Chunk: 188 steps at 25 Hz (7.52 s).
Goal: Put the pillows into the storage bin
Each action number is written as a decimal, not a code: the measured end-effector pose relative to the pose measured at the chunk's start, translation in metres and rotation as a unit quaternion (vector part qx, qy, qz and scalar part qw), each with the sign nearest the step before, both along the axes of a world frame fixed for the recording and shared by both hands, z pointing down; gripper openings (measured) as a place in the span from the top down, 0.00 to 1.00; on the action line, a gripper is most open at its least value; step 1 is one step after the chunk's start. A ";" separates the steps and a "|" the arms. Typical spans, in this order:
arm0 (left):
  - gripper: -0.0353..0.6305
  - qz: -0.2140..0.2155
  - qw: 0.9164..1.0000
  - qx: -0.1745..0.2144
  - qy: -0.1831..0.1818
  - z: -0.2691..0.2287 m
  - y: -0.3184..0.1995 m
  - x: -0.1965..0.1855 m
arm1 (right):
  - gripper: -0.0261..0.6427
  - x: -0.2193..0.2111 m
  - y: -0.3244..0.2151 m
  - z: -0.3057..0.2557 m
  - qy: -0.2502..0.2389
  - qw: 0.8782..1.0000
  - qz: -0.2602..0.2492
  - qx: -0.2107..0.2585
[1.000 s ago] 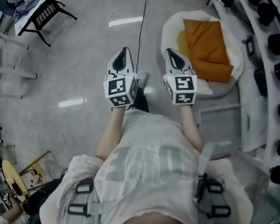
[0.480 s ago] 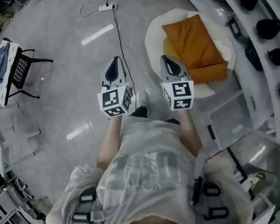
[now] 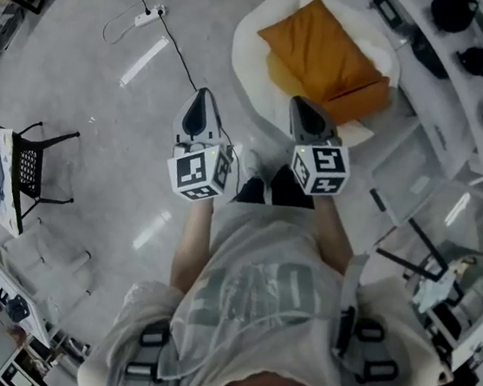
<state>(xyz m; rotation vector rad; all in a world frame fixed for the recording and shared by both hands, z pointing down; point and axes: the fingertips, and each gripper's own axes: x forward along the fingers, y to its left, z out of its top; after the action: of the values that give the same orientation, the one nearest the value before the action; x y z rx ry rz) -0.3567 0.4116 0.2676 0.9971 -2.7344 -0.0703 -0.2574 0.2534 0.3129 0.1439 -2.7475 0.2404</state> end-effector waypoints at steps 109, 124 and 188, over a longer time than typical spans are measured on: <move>0.78 0.673 0.676 -0.230 0.195 0.511 -0.685 0.555 | 0.87 0.563 -0.549 0.425 0.152 0.786 0.583 -0.141; 0.61 0.535 0.778 -0.257 0.203 0.535 -0.685 0.377 | 0.54 0.394 -0.550 0.446 0.127 0.869 0.445 -0.172; 0.93 0.623 0.619 0.061 0.474 0.379 -0.776 0.490 | 0.88 0.516 -0.591 0.322 -0.171 0.745 0.621 -0.174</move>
<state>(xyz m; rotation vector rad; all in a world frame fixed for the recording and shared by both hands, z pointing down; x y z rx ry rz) 0.1335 -0.3640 0.6470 1.8985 -0.7468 -0.3886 0.2589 -0.3379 0.6348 1.9660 -2.3474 1.1843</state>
